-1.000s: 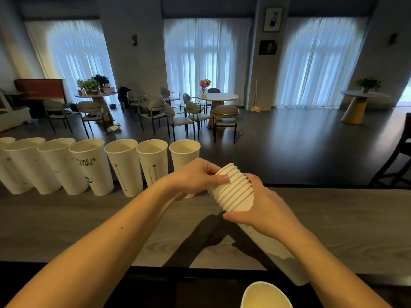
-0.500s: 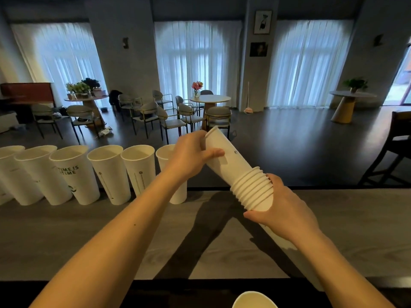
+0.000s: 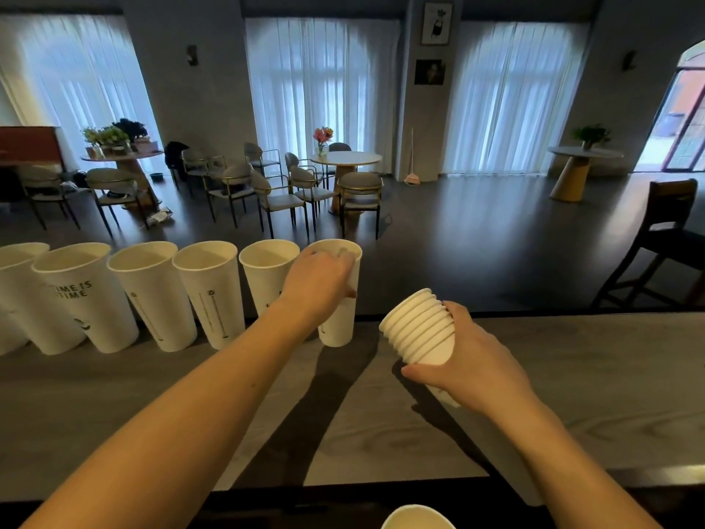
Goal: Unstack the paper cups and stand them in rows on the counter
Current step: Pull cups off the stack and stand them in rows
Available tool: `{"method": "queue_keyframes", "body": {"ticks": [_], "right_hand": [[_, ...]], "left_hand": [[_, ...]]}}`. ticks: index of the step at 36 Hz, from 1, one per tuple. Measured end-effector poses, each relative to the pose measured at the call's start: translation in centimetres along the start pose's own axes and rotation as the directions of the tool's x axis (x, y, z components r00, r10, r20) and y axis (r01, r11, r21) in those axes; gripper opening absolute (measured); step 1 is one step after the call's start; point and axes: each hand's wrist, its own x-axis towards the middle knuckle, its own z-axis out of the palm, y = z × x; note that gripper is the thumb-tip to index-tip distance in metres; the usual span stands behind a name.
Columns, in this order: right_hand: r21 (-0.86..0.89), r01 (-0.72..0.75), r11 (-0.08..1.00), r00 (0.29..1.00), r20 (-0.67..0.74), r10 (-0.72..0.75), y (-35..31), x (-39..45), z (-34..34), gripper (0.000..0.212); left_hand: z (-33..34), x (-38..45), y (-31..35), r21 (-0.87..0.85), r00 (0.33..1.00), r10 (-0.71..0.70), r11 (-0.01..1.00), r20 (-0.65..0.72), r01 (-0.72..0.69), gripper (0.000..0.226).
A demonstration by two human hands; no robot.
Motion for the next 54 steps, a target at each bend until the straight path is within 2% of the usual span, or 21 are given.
{"method": "queue_keyframes", "body": {"ticks": [7, 10, 12, 14, 15, 16, 18, 20, 21, 23, 26, 30, 35, 37, 39, 41, 45, 47, 50, 54], "right_hand": [[0.017, 0.01, 1.0, 1.0, -0.003, -0.01, 0.1, 0.0, 0.6, 0.111], [0.026, 0.023, 0.999, 1.0, 0.0, -0.023, -0.1, -0.1, 0.7, 0.112], [0.027, 0.031, 0.999, 1.0, -0.003, -0.031, -0.1, -0.2, 0.7, 0.111], [0.035, 0.044, 0.998, 0.999, -0.012, -0.044, -0.1, -0.4, 0.6, 0.111], [0.044, 0.056, 0.997, 0.998, -0.016, -0.055, -0.2, -0.5, 0.5, 0.111], [0.056, 0.07, 0.996, 0.997, -0.017, -0.069, -0.3, -0.6, 0.5, 0.111], [0.081, 0.093, 0.992, 0.996, -0.017, -0.092, -0.5, -0.8, 0.5, 0.111], [0.087, 0.112, 0.99, 0.994, -0.029, -0.11, -0.7, -1.2, 0.5, 0.11], [0.087, 0.117, 0.989, 0.993, -0.035, -0.114, -0.7, -1.4, 0.4, 0.11], [0.074, 0.13, 0.989, 0.991, -0.04, -0.127, -0.6, -1.9, 0.0, 0.11], [0.035, 0.145, 0.989, 0.989, -0.028, -0.144, -0.3, -2.7, -0.9, 0.113], [0.022, 0.157, 0.987, 0.988, -0.014, -0.156, 0.3, -3.2, -1.9, 0.115], [0.062, 0.161, 0.985, 0.987, -0.005, -0.161, 1.5, -3.6, -2.7, 0.109], [0.051, 0.125, 0.991, 0.992, 0.008, -0.126, 2.3, -3.5, -3.1, 0.108], [0.018, 0.066, 0.998, 0.997, 0.033, -0.067, 3.3, -3.4, -3.3, 0.108], [-0.011, -0.007, 1.0, 0.999, 0.043, 0.007, 4.0, -3.2, -3.4, 0.11], [0.002, -0.075, 0.997, 0.997, 0.033, 0.075, 4.4, -2.5, -3.2, 0.114], [0.015, -0.076, 0.997, 0.997, 0.031, 0.075, 4.4, -2.2, -3.1, 0.11], [0.019, -0.069, 0.997, 0.997, 0.038, 0.068, 4.3, -2.0, -3.2, 0.11], [0.023, -0.063, 0.998, 0.997, 0.046, 0.062, 4.3, -1.9, -3.2, 0.111]], "left_hand": [[0.4, 0.5, -0.2, -0.001, 1.0, 0.0, 1.0, 0.03, 0.0, 0.054], [-0.4, 0.5, -0.3, -0.061, 1.0, -0.024, 0.998, 0.019, 0.025, 0.073], [-1.5, 0.1, -0.1, -0.128, 0.99, -0.025, 0.992, -0.136, 0.008, 0.085], [-3.0, -1.1, 0.9, -0.216, 0.937, 0.003, 0.973, -0.35, -0.084, 0.072], [-3.7, -1.8, 1.7, -0.306, 0.926, 0.0, 0.944, -0.378, -0.125, 0.062], [-4.4, -2.5, 2.5, -0.445, 0.948, -0.009, 0.884, -0.319, -0.142, 0.054], [-5.5, -3.4, 4.0, -0.714, 0.999, 0.051, 0.7, 0.008, -0.03, 0.044], [-6.0, -4.0, 4.6, -0.822, 0.949, 0.182, 0.558, 0.257, 0.115, 0.039], [-6.1, -4.3, 4.7, -0.834, 0.922, 0.233, 0.532, 0.309, 0.145, 0.036], [-6.1, -4.8, 4.8, -0.853, 0.91, 0.268, 0.5, 0.317, 0.15, 0.031], [-6.0, -5.3, 5.1, -0.88, 0.919, 0.246, 0.442, 0.307, 0.175, 0.023], [-6.0, -5.2, 5.7, -0.891, 0.941, 0.144, 0.39, 0.308, 0.232, 0.016], [-7.0, -4.3, 5.8, -0.868, 0.976, 0.02, 0.463, 0.215, 0.182, 0.029], [-7.7, -3.3, 5.0, -0.832, 0.986, -0.113, 0.53, 0.123, 0.164, 0.033], [-8.1, -2.3, 4.4, -0.761, 0.983, -0.185, 0.639, -0.011, 0.112, 0.035], [-8.0, -1.6, 4.6, -0.683, 0.983, -0.158, 0.729, -0.094, 0.052, 0.034], [-6.0, -0.7, 6.5, -0.548, 0.999, 0.031, 0.836, -0.011, -0.032, 0.02], [-4.3, -0.3, 7.4, -0.418, 0.996, 0.092, 0.905, 0.005, -0.081, 0.026], [-2.1, 0.3, 7.9, -0.252, 0.993, 0.11, 0.961, -0.029, -0.114, 0.038], [-1.1, 1.7, 7.6, -0.152, 0.995, 0.096, 0.983, -0.039, -0.101, 0.04]]}}
